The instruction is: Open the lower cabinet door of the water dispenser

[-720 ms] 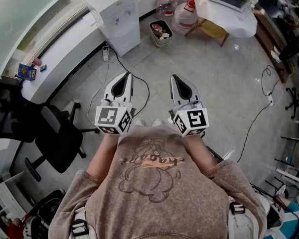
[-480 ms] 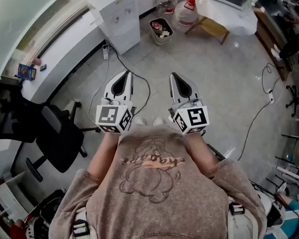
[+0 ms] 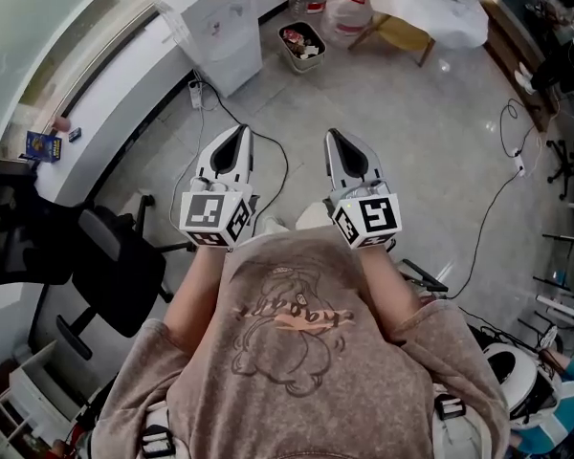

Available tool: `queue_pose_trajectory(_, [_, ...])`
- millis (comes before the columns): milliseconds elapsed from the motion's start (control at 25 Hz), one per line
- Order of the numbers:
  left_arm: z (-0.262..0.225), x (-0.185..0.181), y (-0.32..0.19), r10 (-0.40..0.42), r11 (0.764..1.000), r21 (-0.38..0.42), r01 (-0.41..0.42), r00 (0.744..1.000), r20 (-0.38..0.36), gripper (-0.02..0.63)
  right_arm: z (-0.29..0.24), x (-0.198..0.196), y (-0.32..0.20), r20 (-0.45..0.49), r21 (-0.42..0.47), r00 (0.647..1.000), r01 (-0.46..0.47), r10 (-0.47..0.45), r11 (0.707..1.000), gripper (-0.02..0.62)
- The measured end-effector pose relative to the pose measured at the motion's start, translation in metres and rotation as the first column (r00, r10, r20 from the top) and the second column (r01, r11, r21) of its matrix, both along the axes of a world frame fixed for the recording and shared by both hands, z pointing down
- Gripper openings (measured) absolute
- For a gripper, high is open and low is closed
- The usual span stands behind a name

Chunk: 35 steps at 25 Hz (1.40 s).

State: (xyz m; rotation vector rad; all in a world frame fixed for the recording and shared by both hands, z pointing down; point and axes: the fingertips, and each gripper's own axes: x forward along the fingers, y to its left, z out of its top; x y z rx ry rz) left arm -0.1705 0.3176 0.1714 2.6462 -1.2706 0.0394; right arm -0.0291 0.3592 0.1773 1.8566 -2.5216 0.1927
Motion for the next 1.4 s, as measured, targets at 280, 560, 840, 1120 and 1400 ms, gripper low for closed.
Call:
queue_pose_trajectory(280, [0.018,0.012,-0.017,0.033,0.999,-0.020,-0.032,0.999,0.006,0.012,0.009,0.008,-0.015,0.001,-0.005,1.000,-0.029,0.029,1.000,0.005])
queue_pose_trajectory(560, [0.031,0.039,-0.074,0.018,0.999,-0.029,-0.017,1.000,0.014,0.012,0.023,0.036,-0.075,0.008,-0.014,1.000,-0.014,0.014,1.000,0.005])
queue_pose_trajectory(840, [0.034,0.080,-0.164,-0.034,0.998,-0.055,0.035,0.999,0.011,0.012,0.025,0.081,-0.173,0.020,-0.033,0.999,0.049,-0.049,0.998,0.005])
queue_pose_trajectory(1120, [0.025,0.121,-0.257,-0.150,0.987,-0.053,0.151,0.988,0.020,0.012,0.022,0.127,-0.273,0.024,-0.054,0.985,0.173,-0.172,0.983,0.006])
queue_pose_trajectory(1400, [0.034,0.157,-0.320,-0.224,0.971,-0.073,0.226,0.974,0.032,0.012,0.036,0.154,-0.351,0.019,-0.077,0.957,0.290,-0.289,0.954,0.006])
